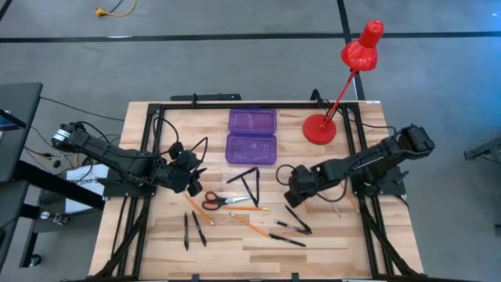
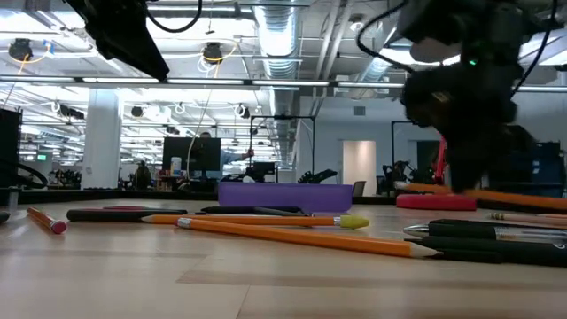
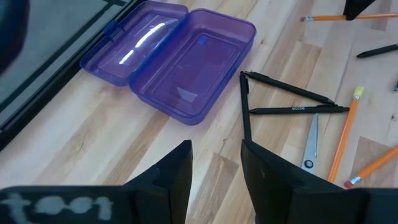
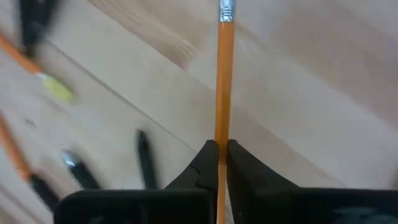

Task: Pick & place school supplies into a supply box
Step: Put the yellow pencil into the purple supply box

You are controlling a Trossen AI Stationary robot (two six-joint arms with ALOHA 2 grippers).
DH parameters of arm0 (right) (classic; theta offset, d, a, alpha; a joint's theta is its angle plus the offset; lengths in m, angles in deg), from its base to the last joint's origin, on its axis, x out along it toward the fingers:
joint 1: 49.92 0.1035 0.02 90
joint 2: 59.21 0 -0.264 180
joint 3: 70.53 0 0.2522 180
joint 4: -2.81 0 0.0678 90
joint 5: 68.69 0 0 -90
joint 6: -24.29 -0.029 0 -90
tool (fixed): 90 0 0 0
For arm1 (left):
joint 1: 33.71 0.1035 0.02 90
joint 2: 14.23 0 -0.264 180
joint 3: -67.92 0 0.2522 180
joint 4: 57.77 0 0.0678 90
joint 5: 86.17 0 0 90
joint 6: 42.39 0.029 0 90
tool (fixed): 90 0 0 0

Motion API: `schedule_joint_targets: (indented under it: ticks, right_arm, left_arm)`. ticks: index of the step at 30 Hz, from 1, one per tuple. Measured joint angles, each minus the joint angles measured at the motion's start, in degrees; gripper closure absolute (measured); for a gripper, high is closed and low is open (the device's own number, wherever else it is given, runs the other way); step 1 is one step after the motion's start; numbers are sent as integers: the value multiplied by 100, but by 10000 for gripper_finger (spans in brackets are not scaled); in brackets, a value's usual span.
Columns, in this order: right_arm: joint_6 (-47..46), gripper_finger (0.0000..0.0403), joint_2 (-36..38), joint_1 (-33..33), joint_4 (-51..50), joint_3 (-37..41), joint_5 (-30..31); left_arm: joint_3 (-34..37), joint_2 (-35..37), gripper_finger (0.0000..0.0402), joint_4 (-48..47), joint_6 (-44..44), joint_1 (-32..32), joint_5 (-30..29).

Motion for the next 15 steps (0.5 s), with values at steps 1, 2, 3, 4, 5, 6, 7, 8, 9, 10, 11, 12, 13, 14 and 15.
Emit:
schedule_joint_targets:
  ticks: [1,2,3,4,5,6,7,8,9,10,11,12,13,14,15]
  right_arm:
    - [169,402,0,-77,-27,-102,7]
    - [343,402,0,-158,-46,-226,34]
    - [524,402,0,-240,-72,-360,94]
    - [705,402,0,-331,-118,-490,156]
    - [900,402,2,-427,-185,-623,199]
    - [1097,402,2,-528,-249,-757,262]
    - [1289,402,2,-641,-305,-903,323]
    - [1483,402,2,-755,-357,-1055,384]
    - [1687,402,2,-877,-435,-1200,448]
    - [1900,402,2,-1008,-517,-1335,491]
    - [2112,402,2,-1151,-592,-1463,526]
    - [2318,402,2,-1297,-632,-1586,561]
    - [2540,402,5,-1464,-639,-1691,568]
    - [2750,402,8,-1638,-626,-1773,570]
    - [2949,403,9,-1809,-614,-1838,579]
  left_arm:
    - [0,0,274,0,-2,0,-1]
    - [0,0,274,0,-3,1,-1]
    - [0,0,274,0,-14,1,-2]
    - [0,0,274,0,-25,2,-1]
    - [0,0,274,0,-46,2,-1]
    - [0,0,274,0,-63,0,-1]
    - [0,0,274,0,-68,0,-1]
    - [0,0,274,0,-70,2,-1]
    - [0,0,274,0,-70,1,-1]
    - [0,0,274,0,-70,1,0]
    - [0,0,274,0,-70,2,-1]
    - [0,0,274,0,-70,2,1]
    - [0,0,274,-2,-70,2,1]
    - [0,0,274,-2,-70,2,-1]
    - [0,0,274,-2,-70,1,1]
